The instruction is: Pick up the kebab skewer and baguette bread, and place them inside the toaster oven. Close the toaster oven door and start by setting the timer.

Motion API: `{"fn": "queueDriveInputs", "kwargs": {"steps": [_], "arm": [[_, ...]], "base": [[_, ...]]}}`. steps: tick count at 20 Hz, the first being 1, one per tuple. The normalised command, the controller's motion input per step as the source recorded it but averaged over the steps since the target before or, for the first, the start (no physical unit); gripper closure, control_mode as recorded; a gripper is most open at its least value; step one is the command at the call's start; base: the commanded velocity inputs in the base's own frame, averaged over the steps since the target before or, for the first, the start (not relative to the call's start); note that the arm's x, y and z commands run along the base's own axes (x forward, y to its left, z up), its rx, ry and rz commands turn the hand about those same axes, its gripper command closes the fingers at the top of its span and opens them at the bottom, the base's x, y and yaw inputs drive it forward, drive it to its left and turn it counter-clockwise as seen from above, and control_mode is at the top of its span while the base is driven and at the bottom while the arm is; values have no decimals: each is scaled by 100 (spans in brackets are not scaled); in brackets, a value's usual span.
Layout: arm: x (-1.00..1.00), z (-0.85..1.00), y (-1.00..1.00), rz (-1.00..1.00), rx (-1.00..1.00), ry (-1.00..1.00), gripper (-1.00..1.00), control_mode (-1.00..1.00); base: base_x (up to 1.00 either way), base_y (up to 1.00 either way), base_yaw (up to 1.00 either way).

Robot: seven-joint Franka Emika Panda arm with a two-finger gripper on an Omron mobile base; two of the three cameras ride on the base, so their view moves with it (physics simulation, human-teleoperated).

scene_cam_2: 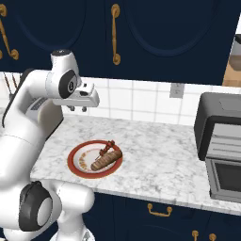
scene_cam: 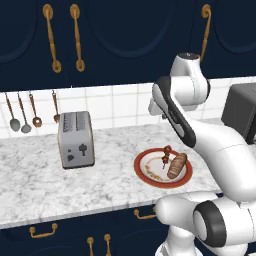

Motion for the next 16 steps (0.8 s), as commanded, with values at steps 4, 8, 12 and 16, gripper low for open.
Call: {"fn": "queueDriveInputs", "kwargs": {"steps": [4,8,12,16], "arm": [[0,0,0,0,0,0,-100,100],[0,0,0,0,0,0,-100,100],[0,0,0,0,0,0,-100,100],[0,0,0,0,0,0,-100,100]], "base": [[0,0,0],[0,0,0],[-1,0,0],[-1,-62,0]]}}
